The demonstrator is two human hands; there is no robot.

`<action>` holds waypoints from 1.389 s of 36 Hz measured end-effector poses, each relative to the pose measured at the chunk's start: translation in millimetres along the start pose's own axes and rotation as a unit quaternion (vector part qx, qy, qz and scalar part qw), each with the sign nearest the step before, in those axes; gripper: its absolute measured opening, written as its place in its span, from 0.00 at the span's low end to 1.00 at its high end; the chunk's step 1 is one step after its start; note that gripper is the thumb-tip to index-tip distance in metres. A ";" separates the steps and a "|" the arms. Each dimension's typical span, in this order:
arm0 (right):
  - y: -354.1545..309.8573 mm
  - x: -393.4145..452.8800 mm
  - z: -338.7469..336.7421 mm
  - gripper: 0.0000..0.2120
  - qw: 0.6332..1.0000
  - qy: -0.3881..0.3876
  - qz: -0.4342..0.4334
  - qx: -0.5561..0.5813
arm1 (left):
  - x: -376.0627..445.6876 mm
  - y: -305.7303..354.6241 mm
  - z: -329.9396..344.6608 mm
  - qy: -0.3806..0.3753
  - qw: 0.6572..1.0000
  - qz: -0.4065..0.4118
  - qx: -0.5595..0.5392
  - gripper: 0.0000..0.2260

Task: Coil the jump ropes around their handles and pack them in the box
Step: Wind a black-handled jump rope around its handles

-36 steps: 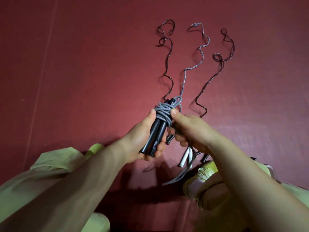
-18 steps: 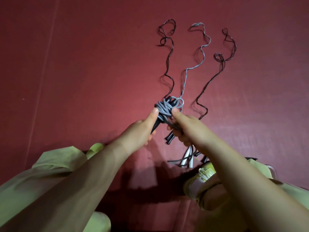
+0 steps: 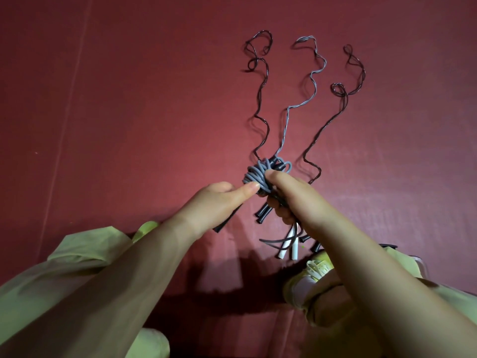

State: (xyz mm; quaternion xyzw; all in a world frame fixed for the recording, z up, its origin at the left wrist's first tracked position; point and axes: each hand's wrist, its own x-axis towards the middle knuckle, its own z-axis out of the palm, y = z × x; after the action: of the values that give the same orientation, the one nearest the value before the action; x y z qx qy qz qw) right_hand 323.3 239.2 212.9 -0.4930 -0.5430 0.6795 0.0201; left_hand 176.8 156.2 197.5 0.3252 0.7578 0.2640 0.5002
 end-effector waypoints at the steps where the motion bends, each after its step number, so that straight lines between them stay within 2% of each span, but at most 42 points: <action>1: -0.5 -0.1 0.6 0.17 1.000 -0.001 -0.008 0.001 | -0.8 1.2 -0.1 -0.016 1.000 -0.005 -0.007 0.23; 4: -0.2 0.0 0.6 0.16 0.999 -0.004 -0.037 0.012 | -5.7 6.6 1.2 -0.111 0.986 -0.041 -0.117 0.29; 9: -0.2 1.6 -1.5 0.12 0.993 -0.045 -0.076 0.073 | -15.2 14.9 -2.7 -0.274 0.925 -0.058 -0.255 0.17; 13: -0.7 0.7 -4.0 0.19 0.984 -0.079 -0.115 0.112 | -16.7 9.1 -3.9 -0.336 0.866 -0.051 -0.366 0.21; 16: -2.1 -2.0 -2.8 0.27 0.969 -0.132 -0.166 0.125 | -20.4 5.1 1.9 -0.421 0.782 -0.041 -0.459 0.28; 18: -2.0 -3.9 -1.6 0.30 0.963 -0.167 -0.172 0.126 | -20.2 2.5 3.8 -0.476 0.736 -0.035 -0.481 0.30; 20: -0.7 -4.9 -2.3 0.25 0.963 -0.178 -0.162 0.118 | -19.1 1.6 3.9 -0.520 0.693 -0.030 -0.499 0.29; 22: -0.4 -6.1 -3.3 0.20 0.962 -0.193 -0.155 0.116 | -18.2 1.9 3.2 -0.537 0.675 -0.027 -0.505 0.29; 24: -1.6 -6.8 -4.1 0.19 0.962 -0.203 -0.143 0.117 | -17.2 2.0 1.9 -0.531 0.690 -0.028 -0.491 0.29; 27: -4.1 -7.5 -4.6 0.16 0.967 -0.195 -0.115 0.119 | -16.9 4.1 -0.1 -0.488 0.733 -0.047 -0.472 0.29; 30: -5.6 -7.4 -5.1 0.19 0.970 -0.190 -0.100 0.115 | -16.5 8.5 -3.8 -0.437 0.778 -0.086 -0.443 0.31; 32: -4.0 -7.1 -5.7 0.20 0.974 -0.184 -0.087 0.103 | -16.1 9.6 -7.3 -0.424 0.794 -0.105 -0.422 0.31; 36: -3.4 -7.2 -9.6 0.23 0.980 -0.174 -0.070 0.071 | -16.1 8.1 -11.5 -0.440 0.790 -0.123 -0.408 0.33; 43: -7.7 -10.5 -17.4 0.20 0.986 -0.145 -0.051 0.062 | -14.2 6.6 -13.4 -0.450 0.770 -0.118 -0.436 0.37; 48: -5.3 -9.0 -17.7 0.20 0.990 -0.129 -0.027 0.056 | -14.9 8.5 -11.1 -0.429 0.790 -0.108 -0.424 0.37; 50: -5.5 -8.3 -16.7 0.24 0.992 -0.119 -0.018 0.041 | -14.9 10.8 -10.4 -0.410 0.804 -0.114 -0.416 0.37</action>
State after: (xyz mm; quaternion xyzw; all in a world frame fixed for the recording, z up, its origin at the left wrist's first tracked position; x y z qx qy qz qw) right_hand 336.3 248.8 223.7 -0.3979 -0.5220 0.7543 -0.0125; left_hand 173.9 151.1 217.8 0.0753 0.3318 0.3370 0.8779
